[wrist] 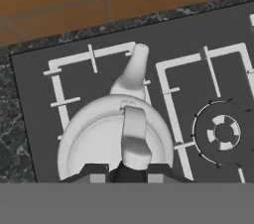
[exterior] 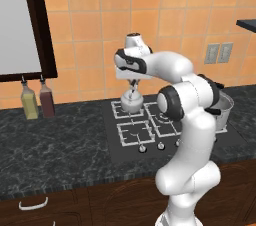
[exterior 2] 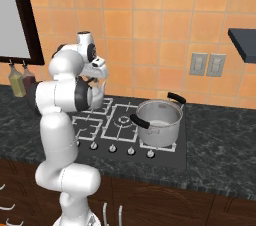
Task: Pick the kettle from the counter and place it on a stove burner. Then turn the burner on.
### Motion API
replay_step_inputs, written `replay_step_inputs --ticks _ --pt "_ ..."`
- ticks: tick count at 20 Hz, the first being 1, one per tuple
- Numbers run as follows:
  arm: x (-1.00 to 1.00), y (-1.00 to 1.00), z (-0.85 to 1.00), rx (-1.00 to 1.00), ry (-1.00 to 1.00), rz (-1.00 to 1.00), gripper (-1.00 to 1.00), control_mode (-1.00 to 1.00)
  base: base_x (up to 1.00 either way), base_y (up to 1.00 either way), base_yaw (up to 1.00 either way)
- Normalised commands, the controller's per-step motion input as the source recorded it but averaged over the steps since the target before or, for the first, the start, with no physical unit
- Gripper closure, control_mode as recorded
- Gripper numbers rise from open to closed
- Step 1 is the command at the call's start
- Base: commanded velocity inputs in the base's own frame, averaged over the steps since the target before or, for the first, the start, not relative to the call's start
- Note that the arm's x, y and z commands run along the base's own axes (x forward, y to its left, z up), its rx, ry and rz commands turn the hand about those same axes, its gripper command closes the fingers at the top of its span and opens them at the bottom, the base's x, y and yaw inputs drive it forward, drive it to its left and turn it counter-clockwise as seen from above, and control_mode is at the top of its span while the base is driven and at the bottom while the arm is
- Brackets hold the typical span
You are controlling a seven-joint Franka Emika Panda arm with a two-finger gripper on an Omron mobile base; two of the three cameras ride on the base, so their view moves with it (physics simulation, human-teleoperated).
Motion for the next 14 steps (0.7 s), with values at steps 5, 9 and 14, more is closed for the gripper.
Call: replay_step_inputs --ticks 5,9,14 --pt "0.51 0.0 -0.3 0.0 0.03 0.07 1.0 -1.0 0.0 0.0 0.0" --pt "0.21 0.0 -0.08 0.0 0.0 0.01 1.0 -1.0 0.0 0.0 0.0" --pt "0.06 0.0 -0.03 0.0 0.0 0.0 1.0 -1.0 0.0 0.0 0.0"
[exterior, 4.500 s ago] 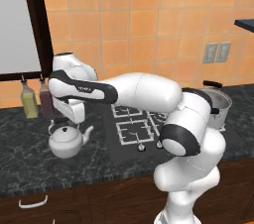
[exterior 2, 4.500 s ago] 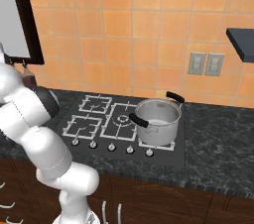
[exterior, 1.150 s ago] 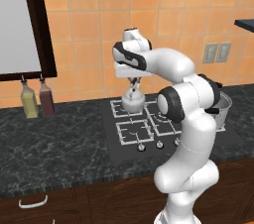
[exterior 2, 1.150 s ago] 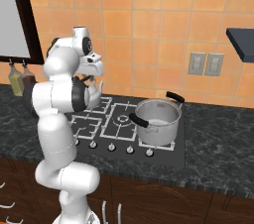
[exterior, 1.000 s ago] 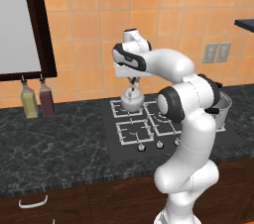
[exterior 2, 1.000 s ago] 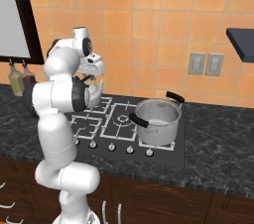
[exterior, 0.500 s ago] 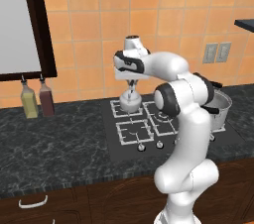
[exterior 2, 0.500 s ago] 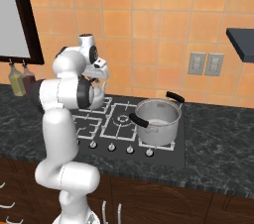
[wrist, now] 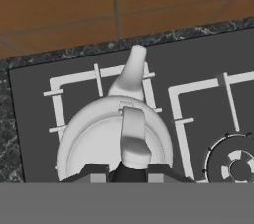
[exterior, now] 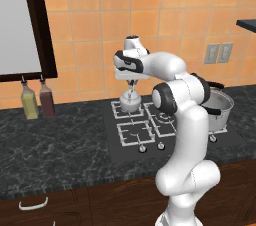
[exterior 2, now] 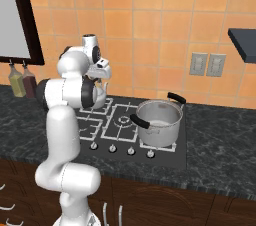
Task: Pick the kettle from the counter and place it on a stove burner. Then turn the burner on.
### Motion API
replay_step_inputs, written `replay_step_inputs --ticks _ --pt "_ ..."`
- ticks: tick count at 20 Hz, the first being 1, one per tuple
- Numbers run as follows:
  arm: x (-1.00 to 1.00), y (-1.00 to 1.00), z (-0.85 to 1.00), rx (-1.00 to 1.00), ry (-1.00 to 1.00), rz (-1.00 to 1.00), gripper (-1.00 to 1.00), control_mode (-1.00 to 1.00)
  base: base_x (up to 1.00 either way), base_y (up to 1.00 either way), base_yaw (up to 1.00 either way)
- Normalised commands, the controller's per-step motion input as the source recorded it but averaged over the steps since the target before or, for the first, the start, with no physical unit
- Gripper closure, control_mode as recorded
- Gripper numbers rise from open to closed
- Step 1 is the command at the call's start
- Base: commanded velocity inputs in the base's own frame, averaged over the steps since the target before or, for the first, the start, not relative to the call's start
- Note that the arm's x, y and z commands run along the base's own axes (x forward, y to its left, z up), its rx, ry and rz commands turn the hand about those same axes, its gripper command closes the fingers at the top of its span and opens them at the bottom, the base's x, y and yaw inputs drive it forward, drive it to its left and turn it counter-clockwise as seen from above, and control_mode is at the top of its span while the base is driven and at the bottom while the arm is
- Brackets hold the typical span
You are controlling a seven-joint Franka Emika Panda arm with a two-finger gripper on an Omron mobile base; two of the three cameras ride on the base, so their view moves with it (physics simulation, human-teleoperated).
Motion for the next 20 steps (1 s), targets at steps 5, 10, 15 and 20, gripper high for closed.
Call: replay_step_inputs --ticks 5,10,15,20 --pt "0.0 0.0 0.0 0.0 -0.03 0.0 1.0 -1.0 0.0 0.0 0.0" --pt "0.0 0.07 -0.12 0.0 0.01 0.0 1.0 -1.0 0.0 0.0 0.0" --pt "0.0 0.06 -0.21 0.0 0.08 0.01 1.0 -1.0 0.0 0.0 0.0" --pt "0.0 0.12 -0.22 0.0 0.02 0.07 1.0 -1.0 0.0 0.0 0.0"
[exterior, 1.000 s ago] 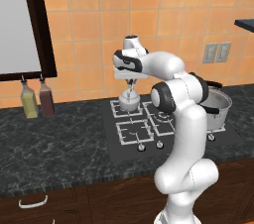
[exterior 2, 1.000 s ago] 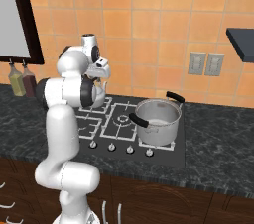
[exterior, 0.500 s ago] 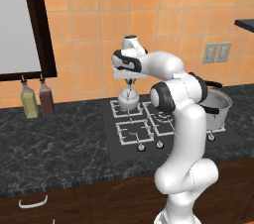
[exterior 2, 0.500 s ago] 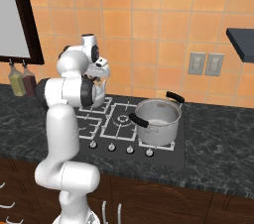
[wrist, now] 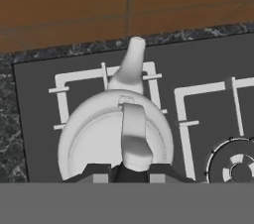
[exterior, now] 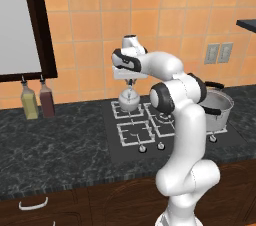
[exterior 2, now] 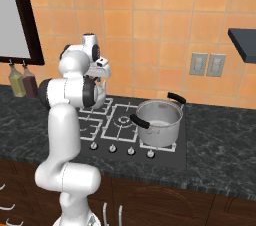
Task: Pick the kettle from the counter and place it on a stove burner. Then turn the burner on.
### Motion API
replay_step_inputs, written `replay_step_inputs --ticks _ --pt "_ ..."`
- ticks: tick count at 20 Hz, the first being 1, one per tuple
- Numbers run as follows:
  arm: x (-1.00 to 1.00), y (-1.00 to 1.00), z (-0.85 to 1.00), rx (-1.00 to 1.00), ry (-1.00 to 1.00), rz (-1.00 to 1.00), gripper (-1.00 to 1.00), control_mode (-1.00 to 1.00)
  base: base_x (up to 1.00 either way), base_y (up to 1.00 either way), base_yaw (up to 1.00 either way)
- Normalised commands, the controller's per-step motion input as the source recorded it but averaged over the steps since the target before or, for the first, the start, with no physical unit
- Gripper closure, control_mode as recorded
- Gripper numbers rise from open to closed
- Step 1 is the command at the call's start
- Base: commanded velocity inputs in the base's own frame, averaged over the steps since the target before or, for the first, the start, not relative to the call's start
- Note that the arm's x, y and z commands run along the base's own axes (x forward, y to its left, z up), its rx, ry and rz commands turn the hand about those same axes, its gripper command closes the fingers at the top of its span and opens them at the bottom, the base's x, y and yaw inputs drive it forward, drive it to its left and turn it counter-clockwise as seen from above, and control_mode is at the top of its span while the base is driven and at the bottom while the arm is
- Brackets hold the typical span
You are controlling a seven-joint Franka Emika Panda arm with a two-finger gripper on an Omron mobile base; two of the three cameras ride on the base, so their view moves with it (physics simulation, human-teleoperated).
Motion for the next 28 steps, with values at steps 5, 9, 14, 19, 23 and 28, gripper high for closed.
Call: replay_step_inputs --ticks 5,9,14,19,23,28 --pt "0.0 0.05 -0.14 0.0 0.01 0.11 1.0 -1.0 0.0 0.0 0.0" --pt "0.0 0.01 -0.17 0.0 0.0 0.12 1.0 -1.0 0.0 0.0 0.0" --pt "0.0 0.0 -0.11 0.0 0.0 0.11 1.0 -1.0 0.0 0.0 0.0" --pt "0.0 0.0 0.0 0.0 0.0 0.01 -1.0 -1.0 0.0 0.0 0.0" --pt "0.0 0.0 0.0 0.0 0.0 0.0 -1.0 -1.0 0.0 0.0 0.0" --pt "0.0 0.0 0.0 -0.01 0.0 0.0 -1.0 -1.0 0.0 0.0 0.0"
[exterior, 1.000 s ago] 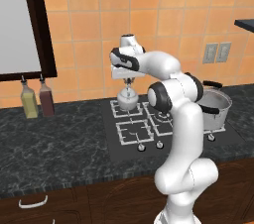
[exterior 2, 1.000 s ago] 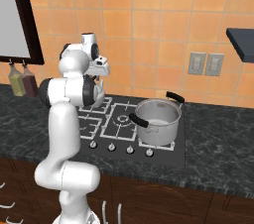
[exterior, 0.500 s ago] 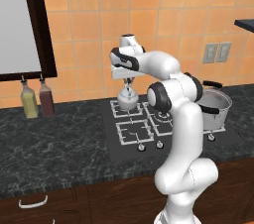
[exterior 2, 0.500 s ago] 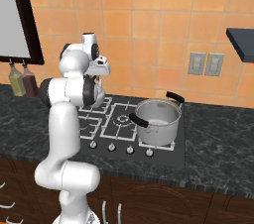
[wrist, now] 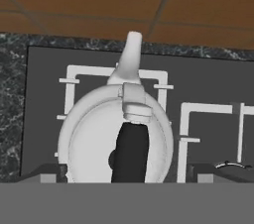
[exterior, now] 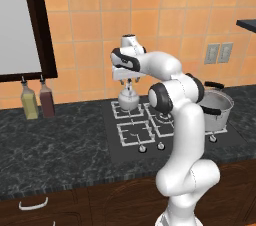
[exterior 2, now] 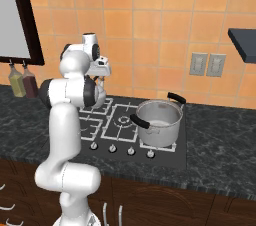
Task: Pick the kettle from the counter and place it on a stove burner. Then turn the burner on.
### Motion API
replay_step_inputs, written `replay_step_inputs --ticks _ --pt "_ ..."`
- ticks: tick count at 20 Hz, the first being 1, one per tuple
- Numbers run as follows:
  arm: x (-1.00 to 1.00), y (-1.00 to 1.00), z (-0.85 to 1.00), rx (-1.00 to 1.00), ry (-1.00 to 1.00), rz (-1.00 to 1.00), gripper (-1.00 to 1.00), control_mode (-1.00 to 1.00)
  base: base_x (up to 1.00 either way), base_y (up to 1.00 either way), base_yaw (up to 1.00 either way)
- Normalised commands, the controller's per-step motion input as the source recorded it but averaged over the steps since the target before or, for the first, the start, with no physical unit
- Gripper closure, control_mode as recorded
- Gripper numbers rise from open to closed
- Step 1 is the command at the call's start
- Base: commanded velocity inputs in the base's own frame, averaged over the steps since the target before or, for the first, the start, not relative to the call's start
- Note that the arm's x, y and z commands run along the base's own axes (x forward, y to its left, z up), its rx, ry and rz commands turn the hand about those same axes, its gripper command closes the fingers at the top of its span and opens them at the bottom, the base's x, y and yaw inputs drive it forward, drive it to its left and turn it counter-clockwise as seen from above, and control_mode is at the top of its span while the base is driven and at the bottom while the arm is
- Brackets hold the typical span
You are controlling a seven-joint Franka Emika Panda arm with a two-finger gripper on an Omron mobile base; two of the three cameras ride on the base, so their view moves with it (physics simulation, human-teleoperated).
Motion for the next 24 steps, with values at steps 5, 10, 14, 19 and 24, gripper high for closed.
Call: replay_step_inputs --ticks 5,10,14,19,24 --pt "-0.09 0.0 0.18 -0.01 -0.02 0.0 -1.0 -1.0 0.0 0.0 0.0" --pt "-0.74 0.0 0.29 0.0 -0.1 0.0 -1.0 -1.0 0.0 0.0 0.0" --pt "-1.0 -0.12 0.02 0.0 -0.02 0.0 -1.0 -1.0 0.0 0.0 0.0" --pt "-1.0 -0.16 0.0 0.0 0.0 0.0 -1.0 -1.0 0.0 0.0 0.0" --pt "-0.99 -0.22 0.0 0.0 0.0 0.0 -1.0 -1.0 0.0 0.0 0.0"
